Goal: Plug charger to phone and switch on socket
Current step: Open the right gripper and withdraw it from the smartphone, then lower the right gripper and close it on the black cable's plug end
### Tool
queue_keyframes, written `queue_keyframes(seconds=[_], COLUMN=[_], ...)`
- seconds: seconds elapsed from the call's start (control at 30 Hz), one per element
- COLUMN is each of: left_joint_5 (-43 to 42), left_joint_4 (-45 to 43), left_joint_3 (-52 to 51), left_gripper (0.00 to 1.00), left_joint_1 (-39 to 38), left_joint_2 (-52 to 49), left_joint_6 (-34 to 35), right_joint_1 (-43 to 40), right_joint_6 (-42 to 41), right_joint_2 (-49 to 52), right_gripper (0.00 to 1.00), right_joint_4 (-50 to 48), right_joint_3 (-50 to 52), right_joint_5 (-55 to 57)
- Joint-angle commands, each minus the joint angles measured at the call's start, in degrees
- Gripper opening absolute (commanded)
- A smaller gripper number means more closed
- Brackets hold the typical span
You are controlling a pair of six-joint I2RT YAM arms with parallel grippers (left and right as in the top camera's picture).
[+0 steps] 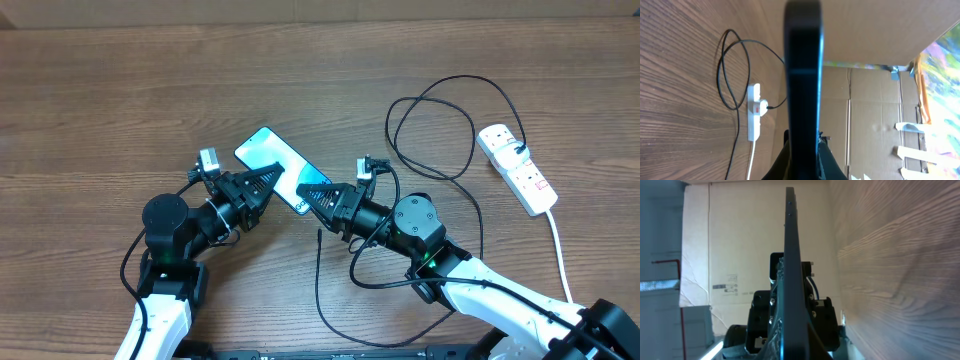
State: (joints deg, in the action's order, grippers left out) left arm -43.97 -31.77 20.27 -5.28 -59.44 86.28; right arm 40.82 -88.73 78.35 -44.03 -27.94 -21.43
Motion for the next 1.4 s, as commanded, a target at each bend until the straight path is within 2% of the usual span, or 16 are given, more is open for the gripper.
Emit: queue_keyframes(seconds=[0.0, 0.27, 0.43, 0.5, 0.6, 0.73, 0.87, 1.03, 1.23, 1.37], left_joint_5=[-0.4, 1.1, 1.1, 1.4, 3.0, 4.4, 2.1, -1.5, -7.9, -13.2], left_joint_4=[-0.9, -0.9, -0.2, 1.3, 6.6, 14.1, 15.3, 15.2, 13.0, 7.6], left_joint_3=[0.2, 0.2, 0.2, 0.2, 0.2, 0.2, 0.2, 0.2, 0.2, 0.3], left_gripper=[0.04, 0.04, 0.04, 0.04, 0.04, 0.04, 0.04, 0.04, 0.04, 0.04], left_joint_1=[-0.4, -0.4, -0.4, -0.3, 0.5, 3.6, 7.9, 11.6, 12.0, 12.0], left_joint_2=[-0.1, -0.1, -0.1, -0.1, -0.2, -0.9, -2.8, -4.5, -6.3, -8.9], left_joint_6=[-0.3, -0.3, -0.8, -3.6, -9.4, -14.2, -16.5, -17.7, -18.3, -13.5], right_joint_1=[0.4, 0.4, 0.4, 0.4, 0.3, 0.3, 0.3, 0.3, 0.3, 0.3], right_joint_6=[0.5, 0.5, 0.5, 0.9, 8.6, 21.8, 29.9, 36.5, 41.7, 44.1], right_joint_2=[-1.3, -1.3, -1.3, -1.3, -1.3, -1.3, -1.3, -1.3, -1.3, -1.3], right_gripper=[0.13, 0.21, 0.32, 0.35, 0.43, 0.63, 0.69, 0.73, 0.73, 0.73], right_joint_4=[1.4, 3.1, 5.1, 6.2, 6.6, 9.0, 14.8, 24.7, 38.4, 49.0], right_joint_3=[-0.1, -0.1, -0.1, -0.1, -0.1, -0.1, -0.1, -0.4, -4.2, -8.7], right_joint_5=[0.8, -1.4, -1.4, -1.3, -1.0, 0.7, 5.2, 12.6, 18.2, 23.5])
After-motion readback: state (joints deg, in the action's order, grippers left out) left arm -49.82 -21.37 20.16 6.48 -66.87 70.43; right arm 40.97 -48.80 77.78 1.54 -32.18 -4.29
